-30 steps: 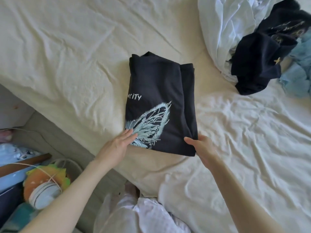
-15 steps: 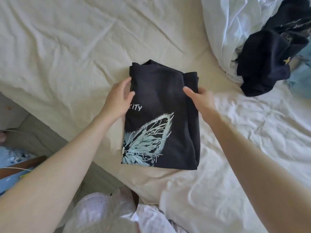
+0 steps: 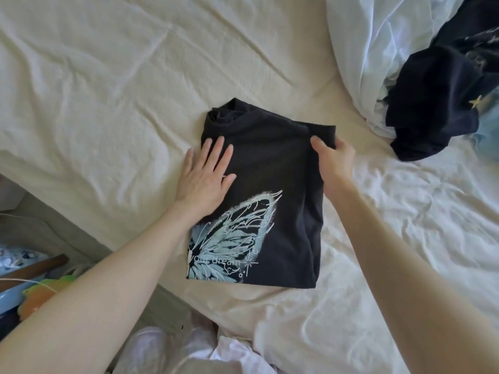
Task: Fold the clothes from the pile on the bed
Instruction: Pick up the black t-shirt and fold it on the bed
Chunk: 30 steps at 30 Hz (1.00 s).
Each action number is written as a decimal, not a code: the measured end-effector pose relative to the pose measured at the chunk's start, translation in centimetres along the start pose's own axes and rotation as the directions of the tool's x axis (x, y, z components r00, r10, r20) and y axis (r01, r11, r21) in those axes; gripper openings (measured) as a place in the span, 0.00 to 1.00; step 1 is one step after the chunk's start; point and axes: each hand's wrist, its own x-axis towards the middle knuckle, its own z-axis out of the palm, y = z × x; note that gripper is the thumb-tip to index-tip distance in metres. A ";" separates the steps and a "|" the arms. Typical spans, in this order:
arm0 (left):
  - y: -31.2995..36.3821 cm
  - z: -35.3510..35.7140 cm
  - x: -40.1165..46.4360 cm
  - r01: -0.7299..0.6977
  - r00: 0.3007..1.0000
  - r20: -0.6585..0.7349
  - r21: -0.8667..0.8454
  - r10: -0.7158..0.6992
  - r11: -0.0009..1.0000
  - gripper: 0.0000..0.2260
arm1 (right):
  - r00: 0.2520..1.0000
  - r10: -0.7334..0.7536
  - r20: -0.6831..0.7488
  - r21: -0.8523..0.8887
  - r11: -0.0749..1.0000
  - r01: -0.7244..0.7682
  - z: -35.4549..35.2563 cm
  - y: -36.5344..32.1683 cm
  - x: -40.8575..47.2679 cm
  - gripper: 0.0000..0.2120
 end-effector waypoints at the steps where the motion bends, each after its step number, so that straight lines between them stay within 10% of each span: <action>1: -0.2 0.0 0.3 -0.006 1.000 0.012 0.016 0.005 1.000 0.27 | 1.000 0.004 -0.005 -0.013 1.000 -0.004 -0.1 0.2 0.3 0.03; 11: 0.5 2.6 -9.4 -0.009 0.999 0.046 -0.165 0.017 0.986 0.25 | 0.970 0.243 0.028 -0.342 0.914 -0.219 -5.7 11.0 -10.9 0.15; 15: 2.1 3.9 -14.5 0.076 0.988 -0.082 -0.484 -0.131 0.872 0.23 | 0.915 0.390 0.106 -0.157 0.915 -0.372 -6.5 12.8 -14.2 0.12; 20: 2.6 3.6 -15.6 0.540 0.756 0.392 -0.826 -0.524 0.161 0.10 | 0.827 0.502 0.254 -0.117 0.864 -0.489 -6.5 11.5 -13.8 0.09; 24: 1.6 1.9 -17.4 0.574 0.632 0.722 -0.680 -0.283 -0.456 0.05 | 0.768 0.591 0.248 -0.108 0.805 -0.584 -7.4 10.5 -15.1 0.12; 30: 0.5 -0.6 -19.9 0.729 0.552 0.834 -0.471 0.018 -0.497 0.12 | 0.606 0.731 0.313 -0.054 0.651 -0.757 -10.4 10.0 -17.8 0.13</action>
